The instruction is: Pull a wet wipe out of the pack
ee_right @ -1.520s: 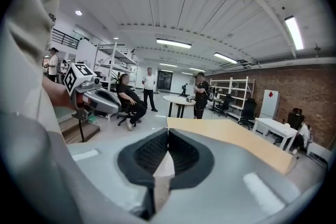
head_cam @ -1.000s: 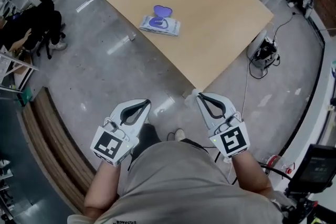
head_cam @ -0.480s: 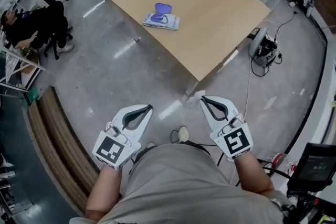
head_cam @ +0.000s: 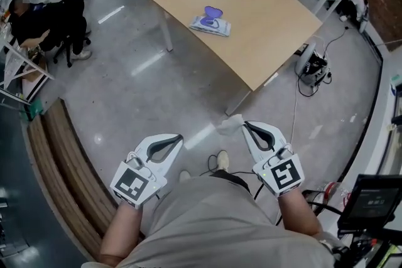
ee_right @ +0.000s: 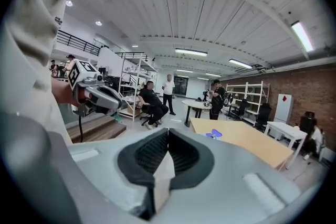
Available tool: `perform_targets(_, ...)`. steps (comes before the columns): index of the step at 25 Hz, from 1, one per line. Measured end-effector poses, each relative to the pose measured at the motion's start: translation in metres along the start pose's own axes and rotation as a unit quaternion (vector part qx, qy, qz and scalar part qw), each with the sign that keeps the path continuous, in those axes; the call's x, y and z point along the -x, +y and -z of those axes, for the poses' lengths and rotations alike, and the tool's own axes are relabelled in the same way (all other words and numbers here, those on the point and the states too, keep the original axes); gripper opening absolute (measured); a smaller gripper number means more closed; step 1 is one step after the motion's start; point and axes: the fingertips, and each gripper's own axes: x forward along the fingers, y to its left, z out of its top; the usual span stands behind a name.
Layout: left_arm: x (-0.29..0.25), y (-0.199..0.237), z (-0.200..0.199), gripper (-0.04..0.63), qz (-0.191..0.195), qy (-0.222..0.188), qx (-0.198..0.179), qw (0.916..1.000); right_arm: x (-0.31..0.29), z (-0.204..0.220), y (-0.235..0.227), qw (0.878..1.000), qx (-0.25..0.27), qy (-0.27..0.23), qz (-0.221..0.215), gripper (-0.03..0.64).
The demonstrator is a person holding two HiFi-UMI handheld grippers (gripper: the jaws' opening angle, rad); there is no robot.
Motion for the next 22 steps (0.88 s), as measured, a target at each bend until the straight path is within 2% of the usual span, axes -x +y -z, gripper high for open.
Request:
perform_targets(13,0.121,-0.017,0.036,0.006,0.035,-0.02,0.002,0.9992,0.03,-0.019,0.147,0.999,0.024,0.003,0.031,0.003)
perform_targets(22,0.129,-0.005,0.039,0.006,0.045,-0.026,-0.004,0.9986,0.022,-0.029,0.165,0.999,0.03,0.008,0.034,0.003)
